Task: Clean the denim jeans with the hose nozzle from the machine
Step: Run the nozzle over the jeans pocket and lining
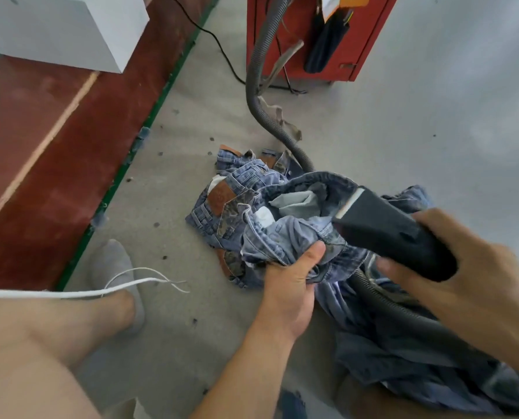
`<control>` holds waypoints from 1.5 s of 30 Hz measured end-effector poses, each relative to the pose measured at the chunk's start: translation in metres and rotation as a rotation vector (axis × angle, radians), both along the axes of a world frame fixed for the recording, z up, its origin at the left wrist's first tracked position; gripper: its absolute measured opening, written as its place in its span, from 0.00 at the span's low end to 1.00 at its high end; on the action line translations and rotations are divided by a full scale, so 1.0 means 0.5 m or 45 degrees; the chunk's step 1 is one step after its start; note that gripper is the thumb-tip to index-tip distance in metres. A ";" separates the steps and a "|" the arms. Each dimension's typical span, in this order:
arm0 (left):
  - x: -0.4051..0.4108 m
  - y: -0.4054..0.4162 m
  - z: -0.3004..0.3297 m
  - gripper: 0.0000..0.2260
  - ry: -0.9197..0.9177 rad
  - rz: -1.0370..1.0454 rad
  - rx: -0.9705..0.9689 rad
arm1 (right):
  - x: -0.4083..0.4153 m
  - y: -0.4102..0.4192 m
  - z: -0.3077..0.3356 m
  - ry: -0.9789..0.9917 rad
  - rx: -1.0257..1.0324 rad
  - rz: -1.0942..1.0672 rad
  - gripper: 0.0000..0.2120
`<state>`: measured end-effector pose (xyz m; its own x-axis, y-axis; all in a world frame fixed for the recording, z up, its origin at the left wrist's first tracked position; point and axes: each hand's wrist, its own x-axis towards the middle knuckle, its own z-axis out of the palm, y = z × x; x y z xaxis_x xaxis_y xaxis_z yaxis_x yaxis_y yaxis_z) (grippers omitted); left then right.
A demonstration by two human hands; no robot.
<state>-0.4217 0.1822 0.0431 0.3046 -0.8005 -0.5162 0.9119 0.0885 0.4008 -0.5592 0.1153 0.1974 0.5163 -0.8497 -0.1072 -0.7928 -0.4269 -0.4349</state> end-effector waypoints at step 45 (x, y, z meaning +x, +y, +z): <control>0.047 0.079 -0.002 0.21 0.003 -0.439 -0.019 | 0.002 -0.045 -0.039 0.182 0.332 0.126 0.11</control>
